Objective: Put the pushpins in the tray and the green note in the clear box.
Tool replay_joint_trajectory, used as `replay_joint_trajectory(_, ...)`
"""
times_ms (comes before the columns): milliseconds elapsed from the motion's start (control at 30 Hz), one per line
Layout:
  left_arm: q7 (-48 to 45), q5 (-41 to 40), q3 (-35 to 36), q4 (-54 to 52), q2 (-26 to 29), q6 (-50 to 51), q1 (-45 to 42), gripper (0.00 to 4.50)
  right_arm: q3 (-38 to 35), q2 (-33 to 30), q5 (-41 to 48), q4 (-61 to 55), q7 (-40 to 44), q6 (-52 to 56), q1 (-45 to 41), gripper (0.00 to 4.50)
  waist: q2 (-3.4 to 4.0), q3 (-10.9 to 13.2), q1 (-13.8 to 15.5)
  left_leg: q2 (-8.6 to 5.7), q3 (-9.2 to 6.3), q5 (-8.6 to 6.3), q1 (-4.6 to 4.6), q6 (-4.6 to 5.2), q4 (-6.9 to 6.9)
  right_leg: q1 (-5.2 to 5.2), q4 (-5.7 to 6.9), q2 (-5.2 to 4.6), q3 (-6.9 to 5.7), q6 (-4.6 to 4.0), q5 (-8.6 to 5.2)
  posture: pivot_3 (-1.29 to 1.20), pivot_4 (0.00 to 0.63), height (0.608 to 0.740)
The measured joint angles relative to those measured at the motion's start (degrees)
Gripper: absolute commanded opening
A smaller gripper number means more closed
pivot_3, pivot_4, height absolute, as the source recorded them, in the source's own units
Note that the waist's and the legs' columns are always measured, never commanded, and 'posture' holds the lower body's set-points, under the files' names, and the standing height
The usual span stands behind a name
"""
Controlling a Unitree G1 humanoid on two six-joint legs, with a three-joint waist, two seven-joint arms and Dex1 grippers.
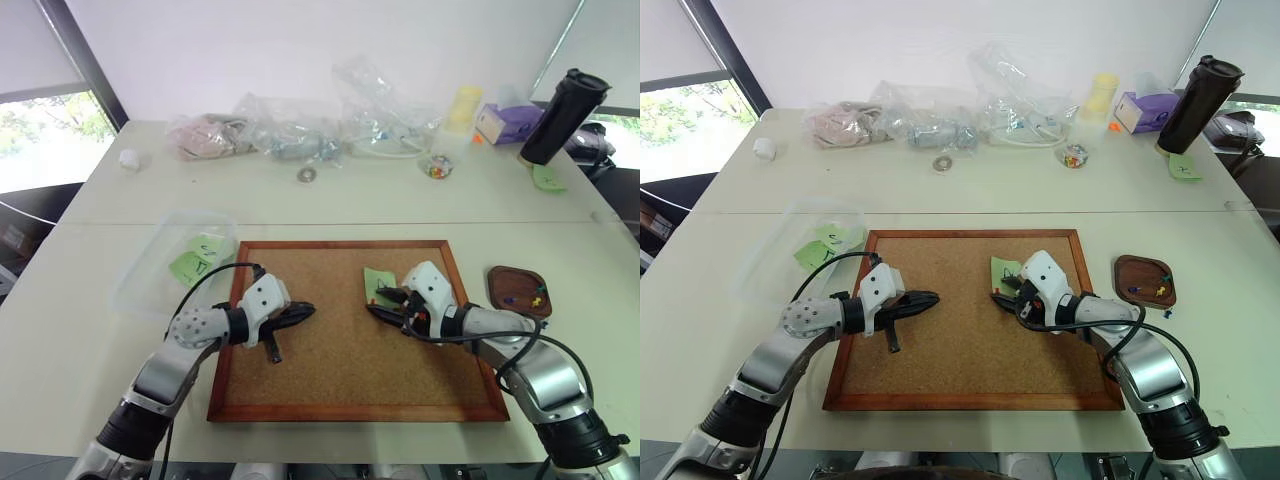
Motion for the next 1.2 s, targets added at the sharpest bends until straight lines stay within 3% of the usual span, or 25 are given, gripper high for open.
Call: replay_joint_trajectory(1200,-0.5,-0.1,0.0,-2.2,0.3,2.8,0.3,0.0,-3.9,-0.1,4.7,-8.8,-0.6,7.8,-1.4,0.08,-0.03,0.0,0.0,0.0,-0.01,0.0,-0.05,0.0,-0.01,-0.06,0.0,-0.02,0.0,0.0,0.0,0.0,0.15,0.74)
